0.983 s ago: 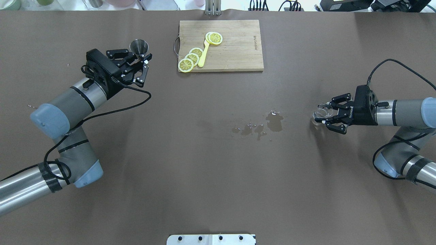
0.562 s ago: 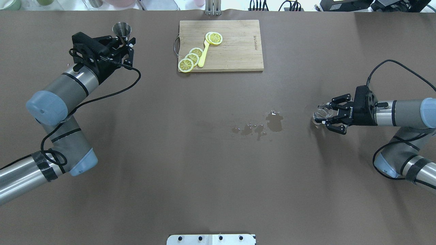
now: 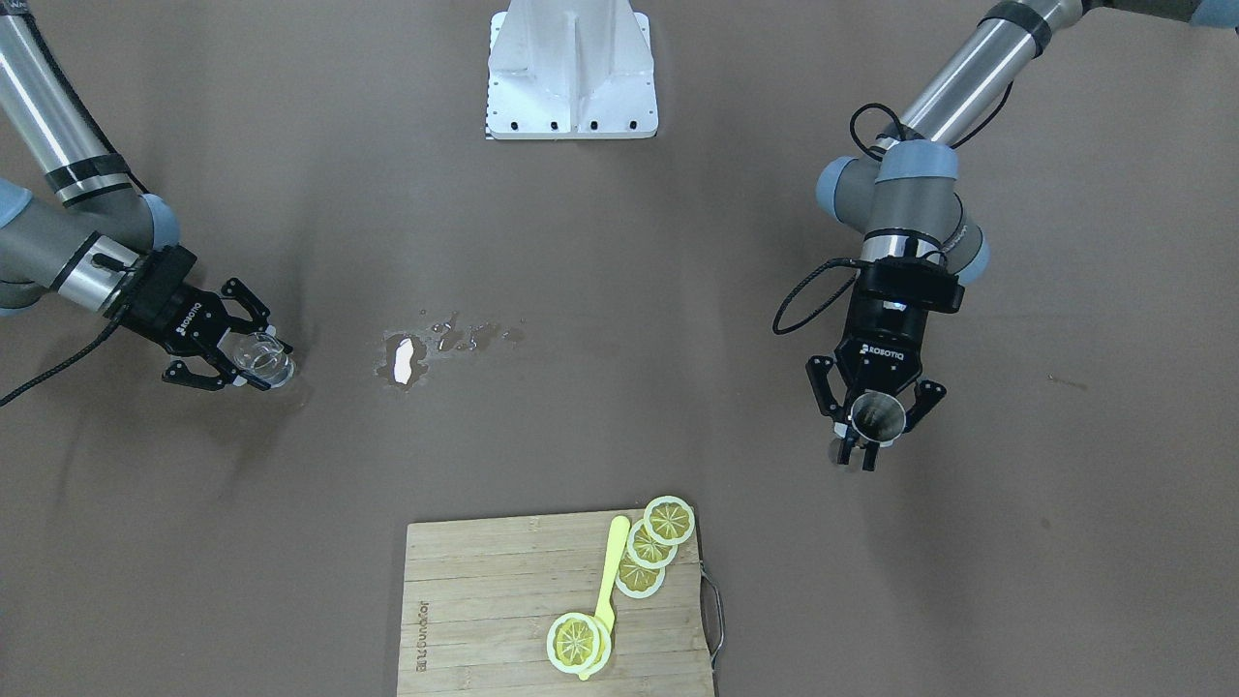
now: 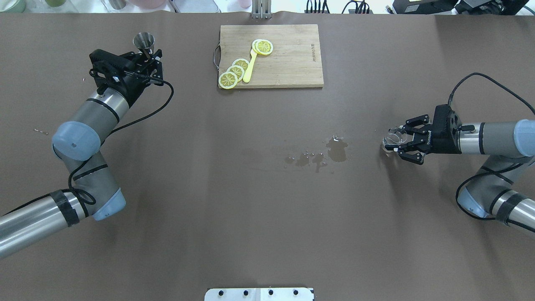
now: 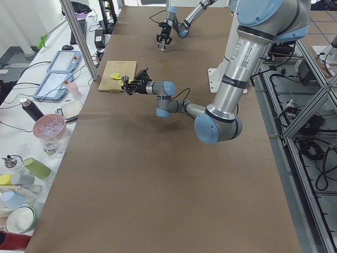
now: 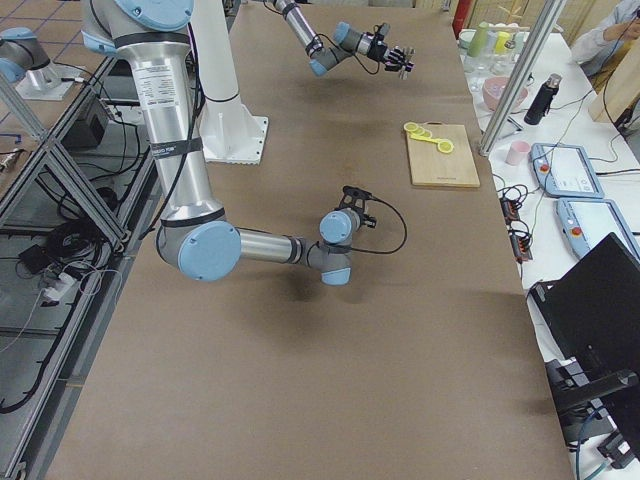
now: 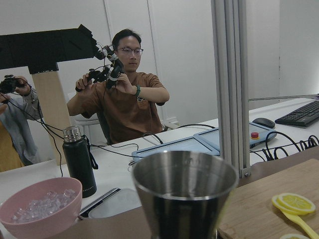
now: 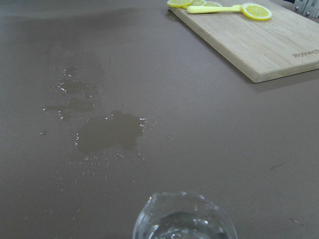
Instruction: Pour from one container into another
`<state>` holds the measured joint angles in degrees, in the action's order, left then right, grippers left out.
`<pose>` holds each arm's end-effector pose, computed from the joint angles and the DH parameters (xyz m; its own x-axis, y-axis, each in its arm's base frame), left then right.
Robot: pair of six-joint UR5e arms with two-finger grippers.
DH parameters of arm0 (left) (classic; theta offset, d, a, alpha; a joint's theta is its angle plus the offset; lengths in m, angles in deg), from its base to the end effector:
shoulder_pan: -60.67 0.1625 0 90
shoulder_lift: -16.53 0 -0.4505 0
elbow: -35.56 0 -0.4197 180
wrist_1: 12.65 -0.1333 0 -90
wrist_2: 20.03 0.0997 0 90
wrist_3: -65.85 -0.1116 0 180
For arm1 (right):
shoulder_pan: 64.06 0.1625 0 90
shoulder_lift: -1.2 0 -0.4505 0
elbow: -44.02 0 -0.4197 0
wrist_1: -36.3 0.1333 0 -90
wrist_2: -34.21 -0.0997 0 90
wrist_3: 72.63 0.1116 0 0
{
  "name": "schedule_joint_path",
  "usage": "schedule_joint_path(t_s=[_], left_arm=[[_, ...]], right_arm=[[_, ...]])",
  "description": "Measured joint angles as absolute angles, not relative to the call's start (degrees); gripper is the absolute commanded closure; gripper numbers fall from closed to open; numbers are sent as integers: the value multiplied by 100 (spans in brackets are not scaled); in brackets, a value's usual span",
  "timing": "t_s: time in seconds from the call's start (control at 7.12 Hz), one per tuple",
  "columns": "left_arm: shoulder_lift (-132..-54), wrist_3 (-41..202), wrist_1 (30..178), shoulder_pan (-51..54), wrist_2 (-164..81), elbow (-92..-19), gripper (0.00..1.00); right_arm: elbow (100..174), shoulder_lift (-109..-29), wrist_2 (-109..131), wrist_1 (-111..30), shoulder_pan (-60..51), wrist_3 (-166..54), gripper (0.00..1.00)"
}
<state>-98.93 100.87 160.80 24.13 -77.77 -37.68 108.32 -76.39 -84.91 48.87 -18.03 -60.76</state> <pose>0.4469 -0.5712 0.4026 0.7460 0.3092 -0.5899 0.5595 0.1894 0.8069 -0.3625 -0.4896 0.6005 0.2865 -0.9344 0.2117 -0.0513 0.2056 0.9773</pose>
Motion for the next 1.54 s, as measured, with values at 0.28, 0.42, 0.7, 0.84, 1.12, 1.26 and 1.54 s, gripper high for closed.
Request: schedule_joint_path(t_s=[0.28,0.42,0.7,0.84,1.12,1.26,1.54], left_arm=[[-9950,10256,15978,2668,-7179,-3673,100],[-9964,10403,15745,2776,-6844,-3669,100],[-9984,10870,15148,2868,-6325,-3690,100],[-9983,11243,14894,2907,-6112,-3711,100],[-9987,11644,14397,2990,-5709,-3730,100],[-9988,11909,14151,3053,-5515,-3732,100],[-9984,12620,13756,3157,-5229,-3721,100]], right_arm=[[10813,-7610,-8476,4883,-1811,-6076,100],[10800,-7607,-8472,4883,-1814,-6076,100],[10795,-7605,-8459,4879,-1818,-6076,100],[10796,-7605,-8453,4878,-1821,-6076,95],[10802,-7602,-8433,4878,-1820,-6082,53],[10806,-7601,-8420,4878,-1819,-6084,40],[10808,-7603,-8375,4884,-1818,-6079,33]])
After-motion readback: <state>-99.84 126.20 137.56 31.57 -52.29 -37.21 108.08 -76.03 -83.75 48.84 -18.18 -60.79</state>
